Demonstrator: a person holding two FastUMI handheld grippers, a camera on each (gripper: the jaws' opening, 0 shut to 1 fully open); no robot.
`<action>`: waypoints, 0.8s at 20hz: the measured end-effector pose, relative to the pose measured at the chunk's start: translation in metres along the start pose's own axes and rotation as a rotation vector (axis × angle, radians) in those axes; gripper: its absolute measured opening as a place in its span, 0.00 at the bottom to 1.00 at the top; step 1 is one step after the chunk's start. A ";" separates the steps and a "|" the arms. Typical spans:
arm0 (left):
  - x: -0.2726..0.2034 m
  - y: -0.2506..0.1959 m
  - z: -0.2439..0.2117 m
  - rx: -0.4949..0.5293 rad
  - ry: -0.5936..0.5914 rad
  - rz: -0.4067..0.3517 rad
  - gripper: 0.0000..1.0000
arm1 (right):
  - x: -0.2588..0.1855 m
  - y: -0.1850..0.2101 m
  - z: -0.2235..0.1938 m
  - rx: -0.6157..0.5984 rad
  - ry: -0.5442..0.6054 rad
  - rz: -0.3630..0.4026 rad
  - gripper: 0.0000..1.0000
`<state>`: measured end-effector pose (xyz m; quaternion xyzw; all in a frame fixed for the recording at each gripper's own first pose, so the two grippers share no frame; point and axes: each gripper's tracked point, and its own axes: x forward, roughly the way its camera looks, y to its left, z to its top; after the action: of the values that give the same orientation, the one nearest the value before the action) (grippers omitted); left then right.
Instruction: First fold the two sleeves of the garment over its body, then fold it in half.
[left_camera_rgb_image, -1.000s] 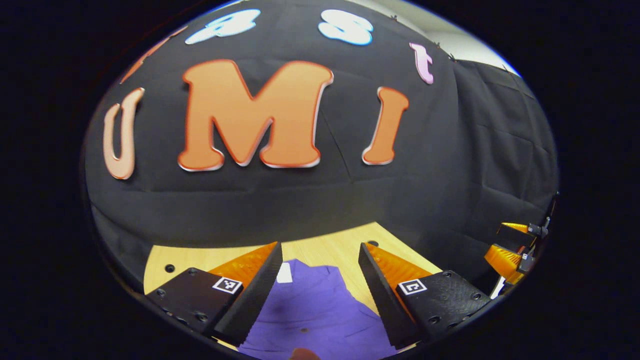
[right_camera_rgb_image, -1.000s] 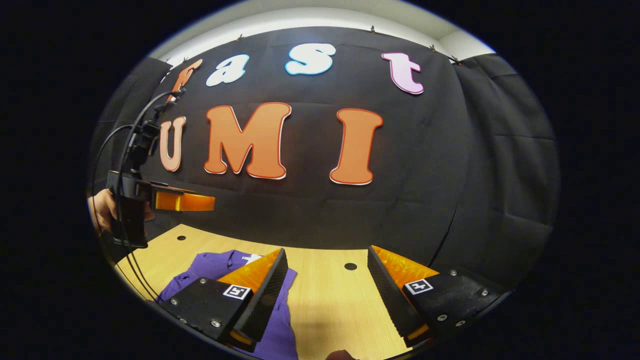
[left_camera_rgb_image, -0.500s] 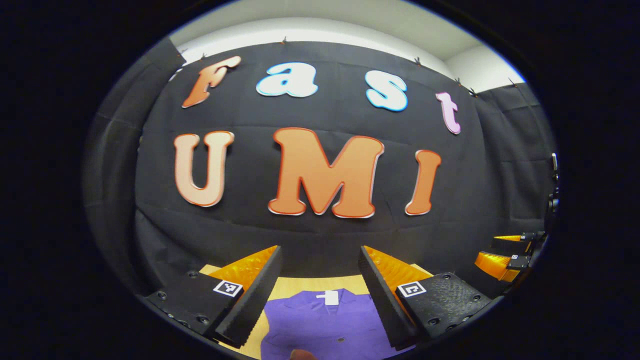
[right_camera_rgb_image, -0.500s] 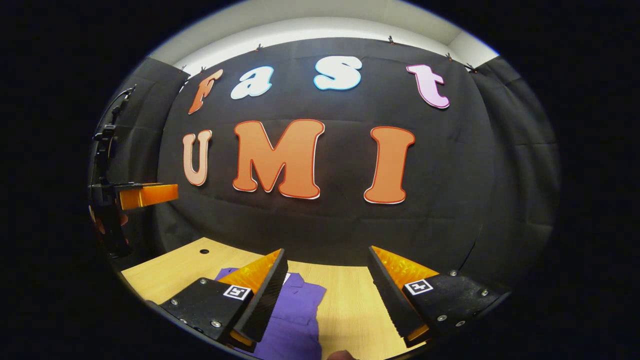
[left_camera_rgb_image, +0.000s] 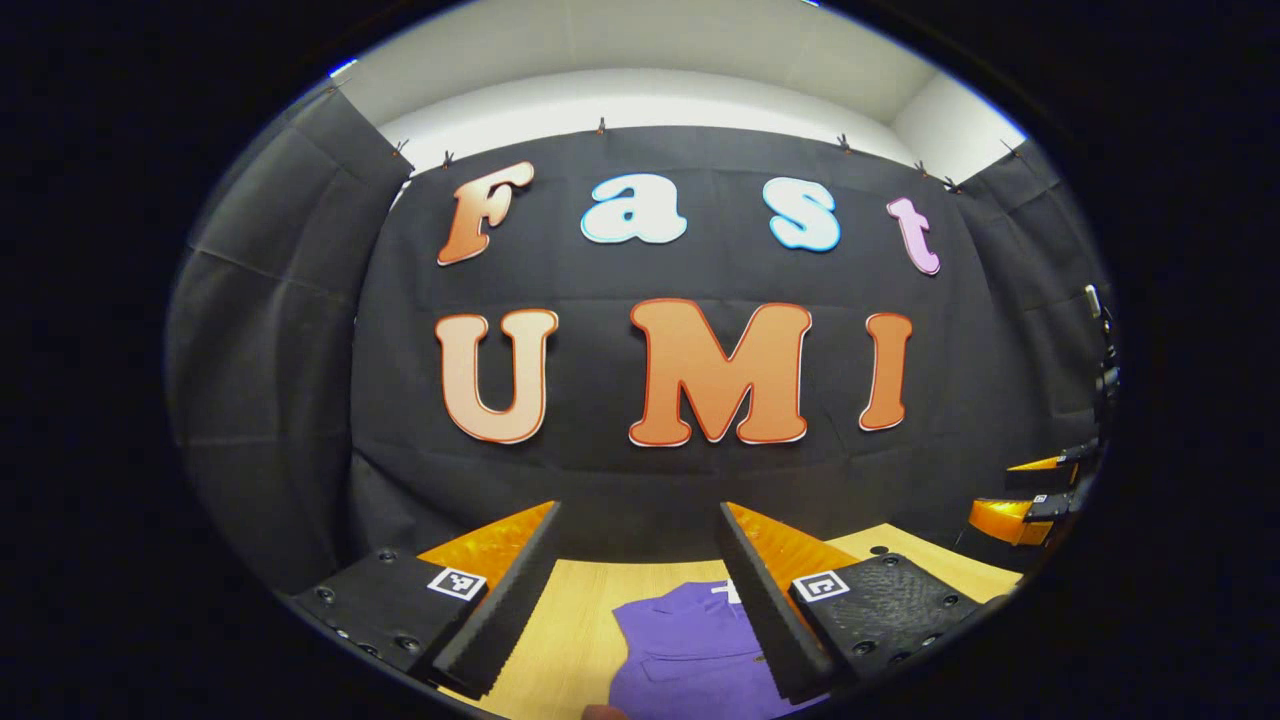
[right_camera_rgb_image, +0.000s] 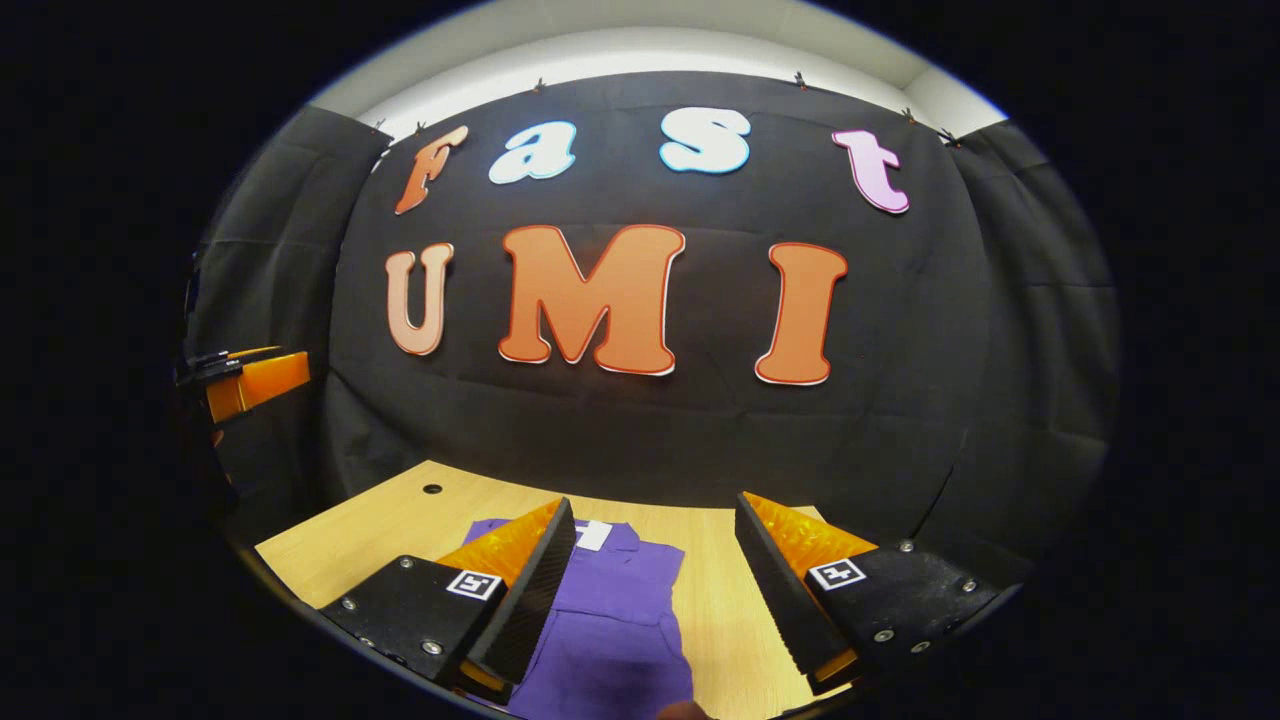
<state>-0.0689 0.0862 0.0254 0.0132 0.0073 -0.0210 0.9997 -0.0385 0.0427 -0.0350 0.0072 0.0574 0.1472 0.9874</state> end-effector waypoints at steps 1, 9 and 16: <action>-0.009 -0.002 -0.009 0.010 0.028 -0.011 0.95 | -0.003 0.002 -0.008 0.005 0.027 -0.003 0.95; -0.061 -0.009 -0.115 0.029 0.262 -0.067 0.95 | -0.044 0.009 -0.088 0.072 0.230 -0.018 0.96; -0.095 -0.019 -0.226 0.008 0.548 -0.101 0.95 | -0.069 -0.005 -0.205 0.106 0.524 -0.042 0.97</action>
<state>-0.1677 0.0773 -0.1994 0.0220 0.2777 -0.0663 0.9581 -0.1263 0.0175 -0.2308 0.0194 0.3190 0.1205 0.9399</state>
